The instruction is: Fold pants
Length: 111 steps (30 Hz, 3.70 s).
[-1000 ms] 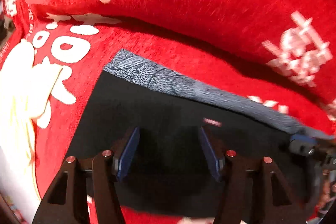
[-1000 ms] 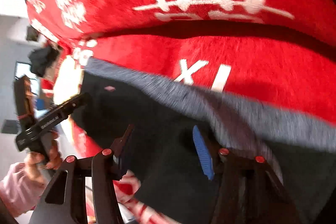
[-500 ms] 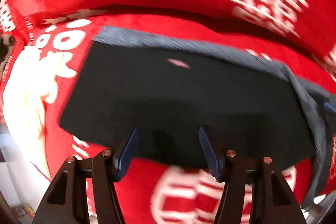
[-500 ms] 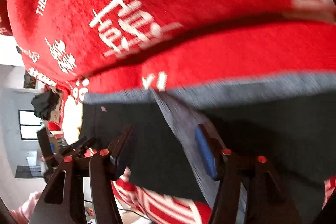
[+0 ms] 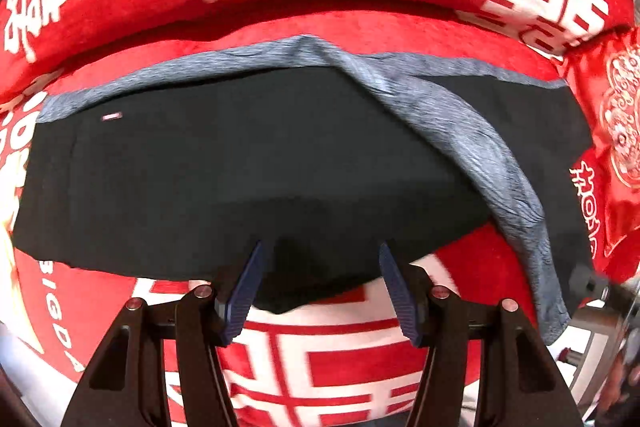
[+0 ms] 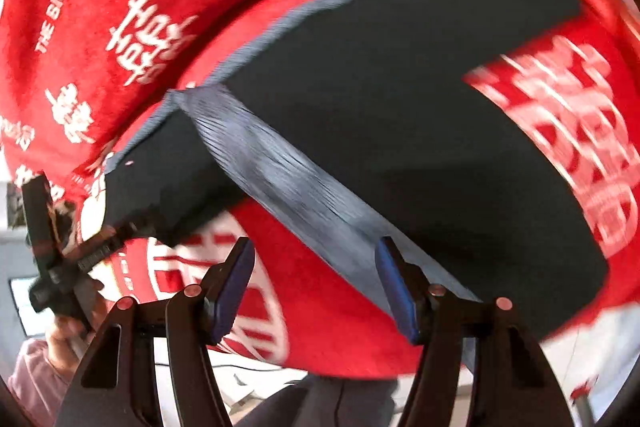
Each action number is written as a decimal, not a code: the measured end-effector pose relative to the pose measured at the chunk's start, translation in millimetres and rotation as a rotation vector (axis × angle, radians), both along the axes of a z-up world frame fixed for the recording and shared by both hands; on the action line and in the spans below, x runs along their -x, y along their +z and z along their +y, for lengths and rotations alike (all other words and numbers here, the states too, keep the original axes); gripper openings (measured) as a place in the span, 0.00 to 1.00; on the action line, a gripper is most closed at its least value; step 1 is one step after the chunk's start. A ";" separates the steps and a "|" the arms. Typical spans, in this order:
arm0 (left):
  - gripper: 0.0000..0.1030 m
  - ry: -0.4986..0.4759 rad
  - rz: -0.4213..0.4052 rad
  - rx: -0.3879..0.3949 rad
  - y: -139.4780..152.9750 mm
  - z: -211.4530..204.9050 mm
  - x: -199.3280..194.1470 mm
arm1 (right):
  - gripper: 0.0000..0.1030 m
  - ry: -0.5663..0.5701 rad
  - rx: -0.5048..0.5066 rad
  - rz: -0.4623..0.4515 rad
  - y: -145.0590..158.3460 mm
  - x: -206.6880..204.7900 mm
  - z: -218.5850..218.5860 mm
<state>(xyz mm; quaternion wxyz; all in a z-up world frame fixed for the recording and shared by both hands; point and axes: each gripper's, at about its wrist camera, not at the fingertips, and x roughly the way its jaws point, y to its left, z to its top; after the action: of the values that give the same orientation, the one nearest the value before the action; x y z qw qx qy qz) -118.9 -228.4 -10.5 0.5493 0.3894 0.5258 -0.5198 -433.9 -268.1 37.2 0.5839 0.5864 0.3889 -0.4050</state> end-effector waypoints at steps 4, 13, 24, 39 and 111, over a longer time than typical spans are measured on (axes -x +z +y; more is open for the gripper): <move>0.59 -0.020 0.043 0.041 9.8 5.0 24.7 | 0.65 -0.103 -0.003 0.048 -5.2 45.6 43.3; 0.59 -0.149 0.143 0.018 5.6 23.8 84.1 | 0.65 -0.282 -0.015 0.087 -27.9 119.1 99.5; 0.60 -0.149 0.358 -0.097 -42.8 17.0 163.8 | 0.49 -0.202 -0.035 -0.227 -50.8 137.9 86.2; 0.20 -0.152 0.395 0.098 30.2 -38.4 183.6 | 0.02 -0.071 0.101 -0.346 40.5 152.8 -4.7; 0.82 0.073 -0.161 0.006 -44.9 -115.2 111.7 | 0.12 -0.310 0.183 -0.075 -9.9 199.8 -170.6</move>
<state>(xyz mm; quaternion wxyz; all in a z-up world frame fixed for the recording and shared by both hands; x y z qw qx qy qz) -230.6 -343.6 -55.4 0.6094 0.4088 0.4924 -0.4680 -633.7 -438.7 27.3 0.5794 0.5985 0.2334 -0.5016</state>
